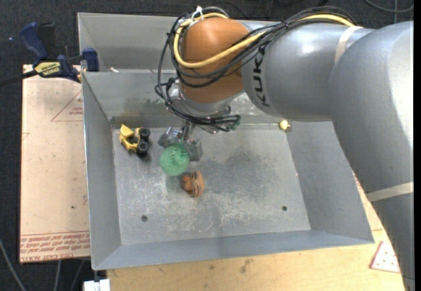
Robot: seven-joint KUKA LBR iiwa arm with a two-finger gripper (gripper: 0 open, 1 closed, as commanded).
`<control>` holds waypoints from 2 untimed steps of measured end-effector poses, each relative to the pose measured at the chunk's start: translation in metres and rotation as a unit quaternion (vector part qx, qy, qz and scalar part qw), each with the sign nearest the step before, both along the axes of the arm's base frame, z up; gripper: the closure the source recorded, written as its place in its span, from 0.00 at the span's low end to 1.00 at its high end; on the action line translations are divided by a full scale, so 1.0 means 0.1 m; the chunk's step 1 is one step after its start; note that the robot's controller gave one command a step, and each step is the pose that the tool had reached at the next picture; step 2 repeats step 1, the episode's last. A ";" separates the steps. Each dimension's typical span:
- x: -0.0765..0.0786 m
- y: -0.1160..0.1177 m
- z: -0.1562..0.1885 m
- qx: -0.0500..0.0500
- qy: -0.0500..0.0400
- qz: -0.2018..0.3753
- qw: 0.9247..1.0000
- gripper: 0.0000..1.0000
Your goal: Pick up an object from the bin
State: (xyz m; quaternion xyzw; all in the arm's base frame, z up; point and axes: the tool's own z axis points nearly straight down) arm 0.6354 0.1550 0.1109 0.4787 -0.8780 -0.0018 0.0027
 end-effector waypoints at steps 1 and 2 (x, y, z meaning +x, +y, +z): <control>0.05 0.14 0.53 0.001 -0.005 0.006 1.000 1.00; 0.05 0.14 0.53 0.001 -0.005 0.006 1.000 1.00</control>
Offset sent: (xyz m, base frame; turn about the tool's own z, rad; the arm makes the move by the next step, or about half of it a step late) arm 0.0028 0.0100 0.1074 0.0103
